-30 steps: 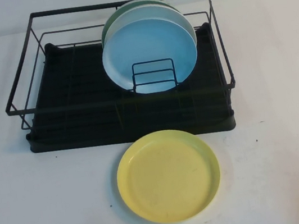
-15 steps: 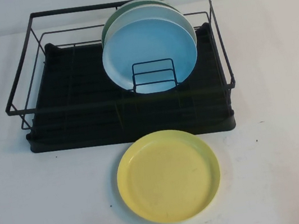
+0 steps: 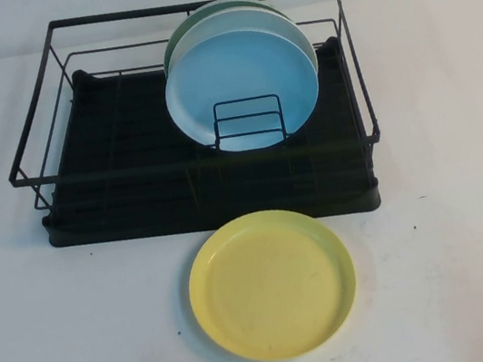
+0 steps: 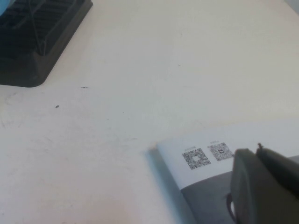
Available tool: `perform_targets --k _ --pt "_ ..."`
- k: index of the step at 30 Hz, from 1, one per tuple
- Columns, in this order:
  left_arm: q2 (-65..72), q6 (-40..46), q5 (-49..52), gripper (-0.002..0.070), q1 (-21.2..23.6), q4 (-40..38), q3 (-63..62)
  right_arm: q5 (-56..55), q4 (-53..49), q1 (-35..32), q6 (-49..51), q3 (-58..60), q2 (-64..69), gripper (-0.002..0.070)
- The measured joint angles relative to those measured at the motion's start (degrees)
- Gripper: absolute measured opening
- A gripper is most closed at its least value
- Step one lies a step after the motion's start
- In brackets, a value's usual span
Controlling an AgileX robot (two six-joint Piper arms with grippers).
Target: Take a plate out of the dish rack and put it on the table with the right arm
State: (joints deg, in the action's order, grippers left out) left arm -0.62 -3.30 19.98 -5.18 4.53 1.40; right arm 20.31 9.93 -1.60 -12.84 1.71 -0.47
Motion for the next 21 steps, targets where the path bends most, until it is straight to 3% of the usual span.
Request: perform_targets --k 21 --pt "0.00 0.00 0.00 -0.0004 0.00 0.00 0.00 0.00 0.48 3.44 0.00 0.00 0.00 -0.0018"
